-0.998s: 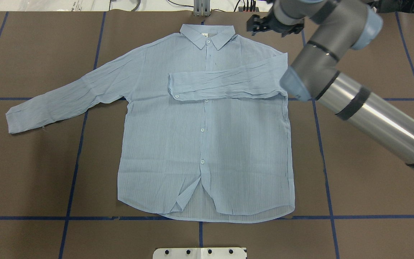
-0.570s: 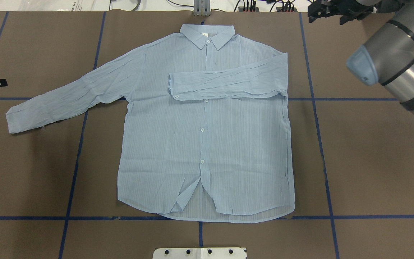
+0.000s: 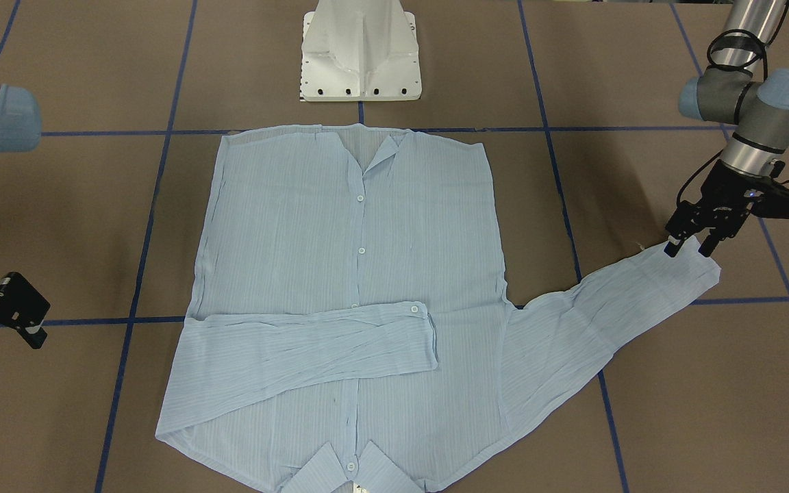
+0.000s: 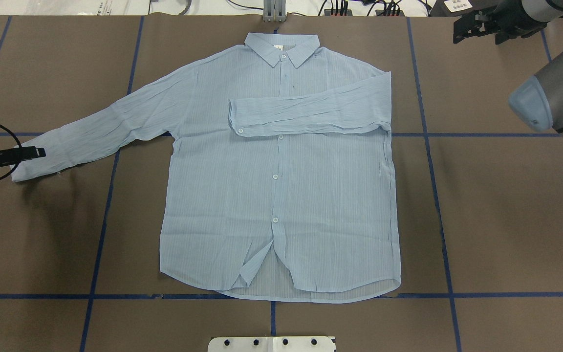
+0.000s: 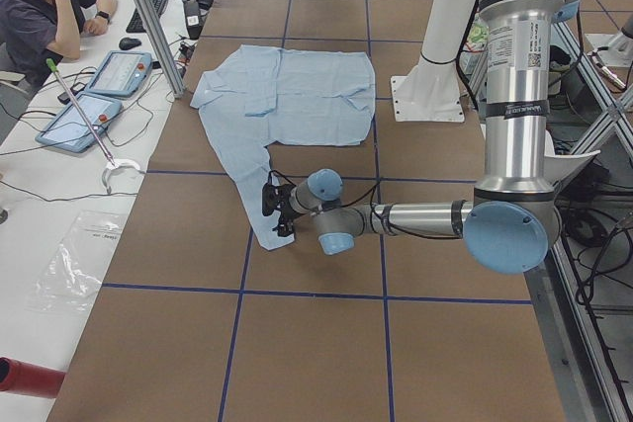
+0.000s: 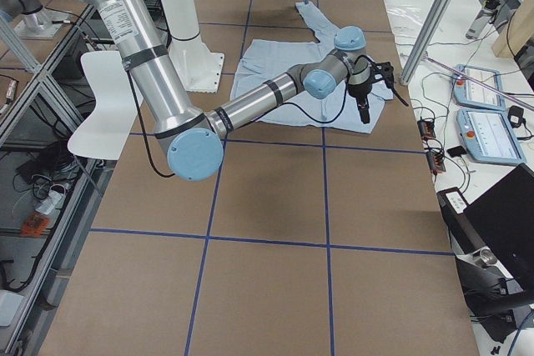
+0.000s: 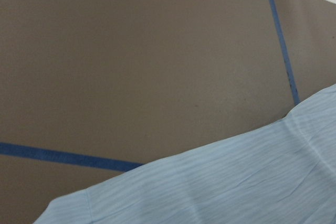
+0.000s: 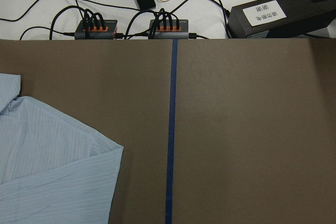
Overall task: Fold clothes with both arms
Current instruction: 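Withdraw the right gripper while the left gripper reaches the other sleeve cuff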
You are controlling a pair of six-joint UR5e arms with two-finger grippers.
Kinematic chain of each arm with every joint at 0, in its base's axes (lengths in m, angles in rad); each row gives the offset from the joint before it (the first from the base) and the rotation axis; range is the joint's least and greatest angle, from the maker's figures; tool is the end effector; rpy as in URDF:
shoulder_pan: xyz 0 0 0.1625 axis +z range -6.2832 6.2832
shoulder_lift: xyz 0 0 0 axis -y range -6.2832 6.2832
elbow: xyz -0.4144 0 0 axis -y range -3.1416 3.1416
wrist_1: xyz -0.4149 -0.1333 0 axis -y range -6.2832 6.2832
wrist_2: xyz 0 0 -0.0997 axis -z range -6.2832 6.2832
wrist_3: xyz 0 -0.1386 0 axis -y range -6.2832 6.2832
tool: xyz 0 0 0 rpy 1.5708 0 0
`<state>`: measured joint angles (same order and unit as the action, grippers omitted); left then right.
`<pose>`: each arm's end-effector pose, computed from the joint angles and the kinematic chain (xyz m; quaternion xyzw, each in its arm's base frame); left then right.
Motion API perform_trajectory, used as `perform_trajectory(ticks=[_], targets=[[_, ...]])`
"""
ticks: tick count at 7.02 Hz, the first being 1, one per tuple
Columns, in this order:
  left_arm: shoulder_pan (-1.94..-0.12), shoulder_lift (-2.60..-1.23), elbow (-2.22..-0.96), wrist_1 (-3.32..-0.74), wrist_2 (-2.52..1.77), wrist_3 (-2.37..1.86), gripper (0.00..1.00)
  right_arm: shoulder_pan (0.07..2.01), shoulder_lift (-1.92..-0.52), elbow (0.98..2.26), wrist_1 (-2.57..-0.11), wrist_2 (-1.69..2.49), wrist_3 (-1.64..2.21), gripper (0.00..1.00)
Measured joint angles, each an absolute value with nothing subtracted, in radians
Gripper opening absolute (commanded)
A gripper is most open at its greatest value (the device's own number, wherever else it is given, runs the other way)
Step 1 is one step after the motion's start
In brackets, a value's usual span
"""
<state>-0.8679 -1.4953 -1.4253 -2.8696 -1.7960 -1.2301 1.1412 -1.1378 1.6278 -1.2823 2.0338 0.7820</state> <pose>0.2708 -0.4780 0.6428 0.2104 0.4744 -0.1665 0.8384 -0.2258 -0.6643 0.3617 0.1828 -0.3848 0.0721 0.9018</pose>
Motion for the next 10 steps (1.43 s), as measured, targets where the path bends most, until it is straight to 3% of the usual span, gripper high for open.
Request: perform_trajectory(ticks=[2, 4, 5, 7, 8, 10], targets=[[-0.858, -1.443, -1.426, -2.908, -1.793, -1.221, 0.84, 1.140, -1.152, 1.628, -1.262, 2.030, 0.783, 1.00], [-0.839, -1.429, -1.419, -2.914, -1.790, -1.218, 0.75, 1.139, -1.172, 1.622, -1.217, 2.028, 0.784, 1.00], [-0.831, -1.427, -1.417, -2.914, -1.789, -1.218, 0.63, 1.139, -1.175, 1.620, -1.209, 2.028, 0.784, 1.00], [-0.825, -1.428, -1.416, -2.915, -1.789, -1.218, 0.11, 1.139, -1.177, 1.619, -1.205, 2.027, 0.784, 1.00], [-0.824, -1.428, -1.416, -2.915, -1.789, -1.219, 0.00, 1.139, -1.177, 1.619, -1.204, 2.027, 0.784, 1.00], [-0.826, -1.426, -1.416, -2.915, -1.789, -1.218, 0.00, 1.139, -1.178, 1.619, -1.204, 2.026, 0.786, 1.00]])
